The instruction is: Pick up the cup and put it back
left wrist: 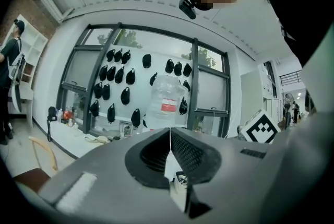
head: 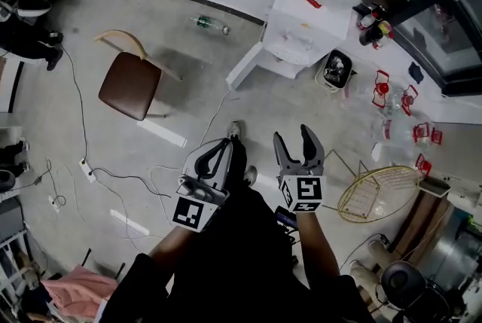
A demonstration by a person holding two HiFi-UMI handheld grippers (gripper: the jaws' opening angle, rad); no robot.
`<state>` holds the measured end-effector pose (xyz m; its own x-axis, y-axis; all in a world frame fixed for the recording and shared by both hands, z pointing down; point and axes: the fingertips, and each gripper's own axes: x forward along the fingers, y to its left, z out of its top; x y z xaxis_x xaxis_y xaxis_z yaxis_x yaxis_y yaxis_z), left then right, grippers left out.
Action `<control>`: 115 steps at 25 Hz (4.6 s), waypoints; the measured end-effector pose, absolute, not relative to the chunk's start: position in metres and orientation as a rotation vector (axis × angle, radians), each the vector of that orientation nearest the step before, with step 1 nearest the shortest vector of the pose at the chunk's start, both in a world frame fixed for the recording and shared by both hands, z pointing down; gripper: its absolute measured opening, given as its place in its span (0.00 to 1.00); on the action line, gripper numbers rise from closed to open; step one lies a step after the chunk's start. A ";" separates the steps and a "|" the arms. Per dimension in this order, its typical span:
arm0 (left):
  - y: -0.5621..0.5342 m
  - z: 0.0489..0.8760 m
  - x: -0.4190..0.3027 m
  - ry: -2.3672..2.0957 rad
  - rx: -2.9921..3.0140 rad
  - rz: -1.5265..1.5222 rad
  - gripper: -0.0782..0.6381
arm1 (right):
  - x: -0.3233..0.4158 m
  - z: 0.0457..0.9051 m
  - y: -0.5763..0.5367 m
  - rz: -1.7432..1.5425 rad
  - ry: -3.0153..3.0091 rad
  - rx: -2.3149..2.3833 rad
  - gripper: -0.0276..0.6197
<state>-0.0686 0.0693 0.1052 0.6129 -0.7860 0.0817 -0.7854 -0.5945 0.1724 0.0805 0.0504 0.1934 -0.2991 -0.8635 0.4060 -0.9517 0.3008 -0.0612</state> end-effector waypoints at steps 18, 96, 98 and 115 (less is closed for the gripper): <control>-0.110 0.266 -0.012 -1.324 2.619 0.018 0.12 | 0.118 0.418 -0.124 0.547 -2.204 1.527 0.45; -0.276 0.703 0.093 -1.104 2.813 -0.080 0.12 | 0.247 1.046 -0.408 0.675 -1.812 1.717 0.57; -0.275 0.700 0.094 -1.096 2.827 -0.088 0.12 | 0.250 1.051 -0.408 0.702 -1.797 1.731 0.54; -0.271 0.695 0.094 -1.125 2.832 -0.095 0.12 | 0.251 1.024 -0.390 0.699 -1.828 1.713 0.52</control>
